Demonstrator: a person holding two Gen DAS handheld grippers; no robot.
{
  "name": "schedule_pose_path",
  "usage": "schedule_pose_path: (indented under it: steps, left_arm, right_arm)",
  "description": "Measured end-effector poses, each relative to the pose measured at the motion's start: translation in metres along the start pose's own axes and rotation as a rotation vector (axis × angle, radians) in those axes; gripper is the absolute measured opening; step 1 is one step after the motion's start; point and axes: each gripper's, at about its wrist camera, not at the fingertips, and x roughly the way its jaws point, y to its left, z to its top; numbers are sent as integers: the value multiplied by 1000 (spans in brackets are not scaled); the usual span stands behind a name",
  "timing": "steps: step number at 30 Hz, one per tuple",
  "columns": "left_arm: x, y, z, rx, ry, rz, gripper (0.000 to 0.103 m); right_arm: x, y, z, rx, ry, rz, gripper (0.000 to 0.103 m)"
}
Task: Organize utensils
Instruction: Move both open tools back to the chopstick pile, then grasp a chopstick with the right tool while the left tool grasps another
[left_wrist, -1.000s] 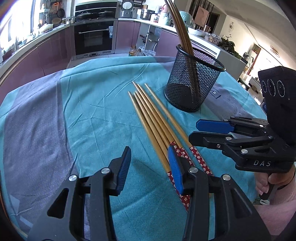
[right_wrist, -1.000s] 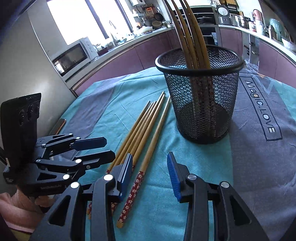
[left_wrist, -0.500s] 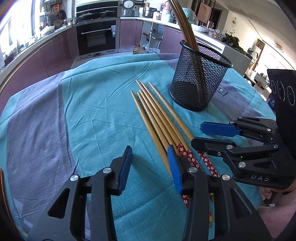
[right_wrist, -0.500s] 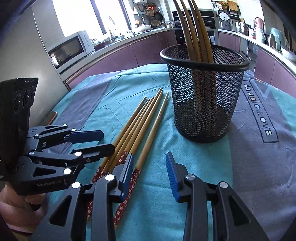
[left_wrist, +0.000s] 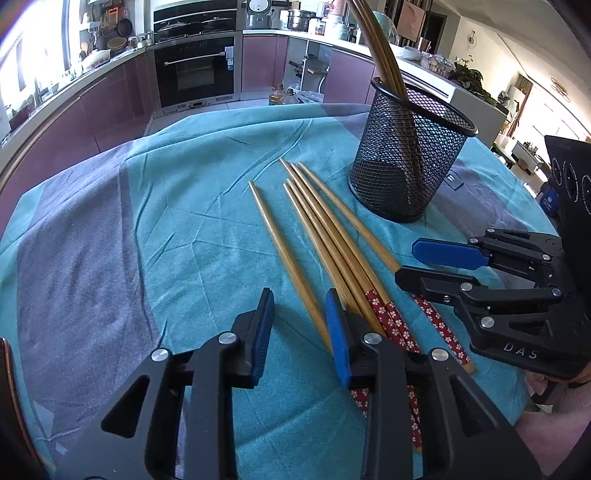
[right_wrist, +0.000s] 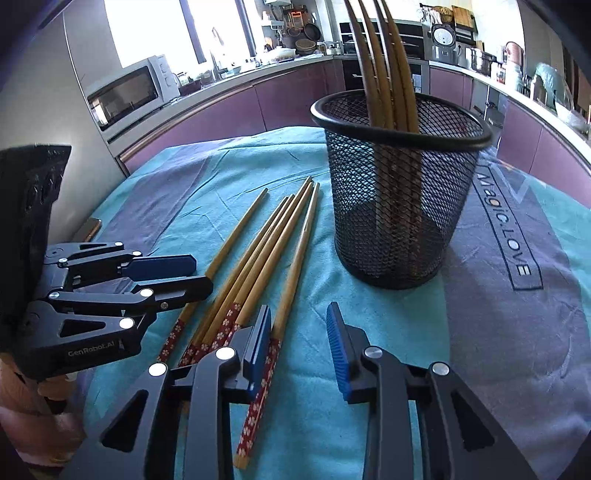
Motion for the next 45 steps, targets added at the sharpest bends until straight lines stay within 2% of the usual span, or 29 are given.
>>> schedule_pose_path:
  steps: [4, 6, 8, 11, 15, 19, 27, 32, 39, 43, 45]
  left_arm:
    - [4, 1, 6, -1, 3, -4, 29]
    - [6, 1, 9, -1, 5, 5, 25]
    - [8, 1, 11, -7, 5, 10, 23]
    - [10, 2, 13, -24, 0, 13, 17]
    - [10, 7, 13, -65, -6, 12, 10]
    - [5, 7, 9, -82, -16, 3, 8]
    - [-5, -4, -1, -29, -11, -60, 8]
    - [-1, -2, -4, -26, 7, -57, 9]
    - [7, -1, 4, -4, 22, -76, 16]
    - [10, 2, 8, -11, 23, -84, 15]
    - [10, 3, 10, -20, 20, -70, 9]
  right_arm:
    - [8, 3, 6, -17, -2, -20, 29]
    - [11, 3, 9, -15, -2, -22, 24]
    - [14, 0, 11, -4, -1, -17, 14]
    - [14, -3, 12, 14, -3, -10, 7]
    - [12, -9, 10, 52, -14, 3, 6]
    - [0, -16, 7, 72, -44, 24, 6]
    - [-12, -8, 2, 3, -10, 117, 6]
    - [-3, 2, 4, -32, 27, 100, 6]
    - [12, 3, 14, -39, 50, 94, 10]
    - [13, -1, 16, -29, 48, 111, 6]
    - [8, -3, 15, -34, 36, 106, 6]
